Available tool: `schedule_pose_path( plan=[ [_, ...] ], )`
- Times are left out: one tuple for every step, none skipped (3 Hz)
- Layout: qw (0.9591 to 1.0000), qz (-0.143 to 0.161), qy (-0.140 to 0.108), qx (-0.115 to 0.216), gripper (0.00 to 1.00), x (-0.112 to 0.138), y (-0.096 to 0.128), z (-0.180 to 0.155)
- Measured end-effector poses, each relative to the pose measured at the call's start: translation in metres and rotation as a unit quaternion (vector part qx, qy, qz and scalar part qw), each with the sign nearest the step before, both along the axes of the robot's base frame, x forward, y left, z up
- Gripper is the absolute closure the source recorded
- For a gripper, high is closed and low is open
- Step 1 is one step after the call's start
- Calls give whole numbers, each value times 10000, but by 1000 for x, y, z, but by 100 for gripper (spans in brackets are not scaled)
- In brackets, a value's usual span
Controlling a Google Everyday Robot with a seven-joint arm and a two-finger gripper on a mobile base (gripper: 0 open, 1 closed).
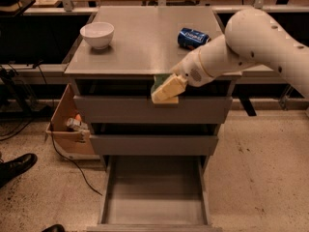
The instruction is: Place sponge into bottom drawer
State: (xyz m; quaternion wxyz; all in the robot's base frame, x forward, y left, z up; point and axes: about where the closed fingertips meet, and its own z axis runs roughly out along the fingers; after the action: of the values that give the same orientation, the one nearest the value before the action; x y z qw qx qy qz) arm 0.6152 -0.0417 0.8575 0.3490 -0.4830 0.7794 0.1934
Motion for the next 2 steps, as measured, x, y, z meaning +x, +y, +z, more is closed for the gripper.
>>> schedule_pose_path(
  plan=[
    [9995,118,233,-155,100,-42,-6,-72],
    [9989,214,351,-233,100,-61,-6,-116]
  ],
)
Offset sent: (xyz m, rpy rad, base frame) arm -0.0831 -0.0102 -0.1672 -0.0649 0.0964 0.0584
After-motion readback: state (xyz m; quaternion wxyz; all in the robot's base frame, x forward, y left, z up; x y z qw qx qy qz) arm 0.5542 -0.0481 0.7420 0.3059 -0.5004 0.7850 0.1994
